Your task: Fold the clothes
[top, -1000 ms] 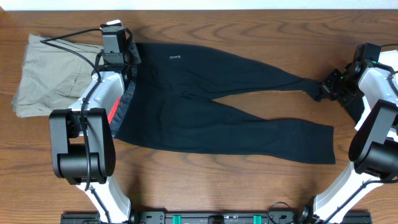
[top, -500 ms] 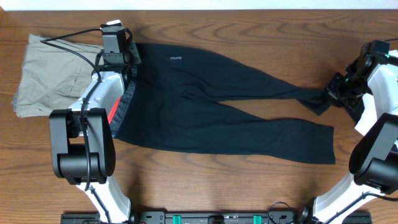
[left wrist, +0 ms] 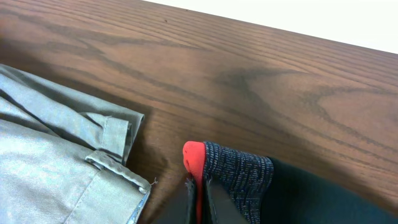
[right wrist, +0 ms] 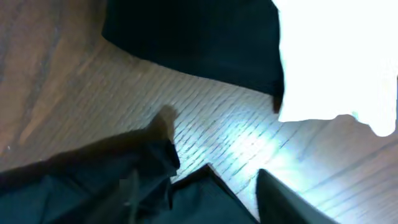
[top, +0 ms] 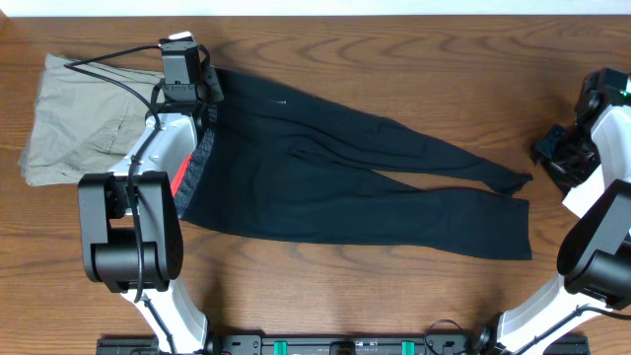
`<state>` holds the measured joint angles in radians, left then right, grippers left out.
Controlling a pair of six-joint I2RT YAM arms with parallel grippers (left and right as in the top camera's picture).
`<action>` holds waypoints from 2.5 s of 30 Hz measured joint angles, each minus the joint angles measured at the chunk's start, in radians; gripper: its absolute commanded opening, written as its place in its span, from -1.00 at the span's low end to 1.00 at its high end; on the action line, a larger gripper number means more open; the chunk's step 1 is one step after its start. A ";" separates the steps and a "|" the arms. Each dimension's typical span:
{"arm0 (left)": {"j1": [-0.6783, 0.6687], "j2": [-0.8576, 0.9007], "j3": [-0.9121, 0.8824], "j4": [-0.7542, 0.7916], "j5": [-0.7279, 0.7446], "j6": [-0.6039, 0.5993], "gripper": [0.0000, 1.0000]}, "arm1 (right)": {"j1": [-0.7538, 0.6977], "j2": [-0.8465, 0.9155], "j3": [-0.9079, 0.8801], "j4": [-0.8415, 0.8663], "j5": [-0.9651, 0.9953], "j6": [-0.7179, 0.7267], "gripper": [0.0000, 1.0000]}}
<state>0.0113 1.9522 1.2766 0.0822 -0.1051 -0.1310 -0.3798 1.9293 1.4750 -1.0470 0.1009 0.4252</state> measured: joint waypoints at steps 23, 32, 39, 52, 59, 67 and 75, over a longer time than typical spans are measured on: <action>0.000 0.000 0.000 -0.016 0.000 0.000 -0.86 | 0.000 0.069 0.002 0.184 -0.322 -0.080 -0.03; 0.000 0.000 0.000 -0.016 0.000 0.000 -0.85 | 0.002 0.153 0.002 0.163 -0.412 -0.080 -0.04; 0.000 0.000 0.000 -0.018 0.000 0.000 -0.86 | 0.037 0.190 0.006 0.151 -0.428 -0.088 -0.06; 0.000 0.000 0.000 -0.011 -0.005 0.000 -0.35 | 0.070 0.201 0.051 0.106 -0.380 -0.097 -0.17; 0.000 0.000 0.000 -0.015 -0.007 0.000 -0.33 | 0.072 0.206 0.129 -0.048 -0.374 -0.123 -0.01; 0.000 0.000 0.000 -0.021 -0.007 0.000 -0.32 | 0.096 0.206 0.127 -0.092 -0.322 -0.163 0.04; 0.000 0.000 0.000 -0.032 -0.007 0.000 -0.32 | 0.097 0.206 0.113 -0.105 -0.275 -0.174 -0.11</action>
<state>0.0113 1.9522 1.2766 0.0498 -0.1120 -0.1307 -0.2825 2.1349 1.5879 -1.1522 -0.1738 0.2512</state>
